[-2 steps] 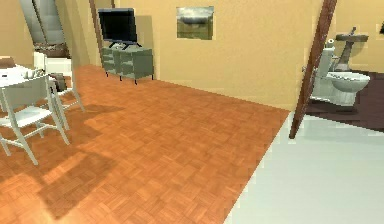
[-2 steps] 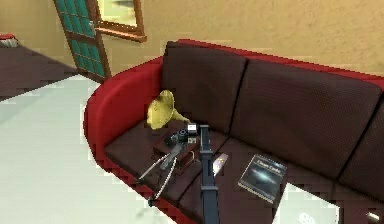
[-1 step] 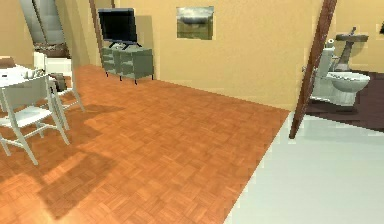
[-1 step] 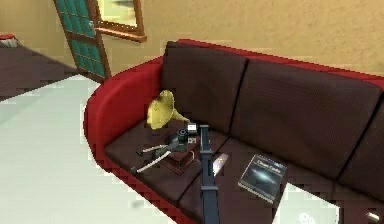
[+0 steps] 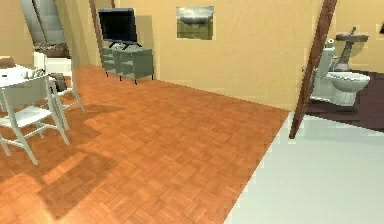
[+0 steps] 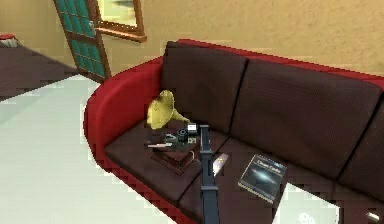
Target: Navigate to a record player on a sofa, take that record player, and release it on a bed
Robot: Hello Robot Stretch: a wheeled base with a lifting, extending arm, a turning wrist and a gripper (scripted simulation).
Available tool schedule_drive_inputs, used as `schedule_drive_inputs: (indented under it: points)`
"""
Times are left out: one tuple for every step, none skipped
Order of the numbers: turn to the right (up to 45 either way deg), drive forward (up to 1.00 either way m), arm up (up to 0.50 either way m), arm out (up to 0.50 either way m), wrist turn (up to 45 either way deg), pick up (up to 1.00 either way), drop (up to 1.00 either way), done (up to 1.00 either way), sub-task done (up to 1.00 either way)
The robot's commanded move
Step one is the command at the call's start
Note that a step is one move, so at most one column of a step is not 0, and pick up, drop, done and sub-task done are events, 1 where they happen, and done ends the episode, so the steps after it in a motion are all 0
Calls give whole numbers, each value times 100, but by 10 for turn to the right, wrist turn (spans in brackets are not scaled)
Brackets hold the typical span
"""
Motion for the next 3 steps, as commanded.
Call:
schedule_drive_inputs:
  points:
    - [0, 0, 0, 0, 330, 0, 0, 0, 0]
    - [0, 0, -30, 0, 0, 0, 0, 0, 0]
    - [0, 0, 10, 0, 0, 0, 0, 0, 0]
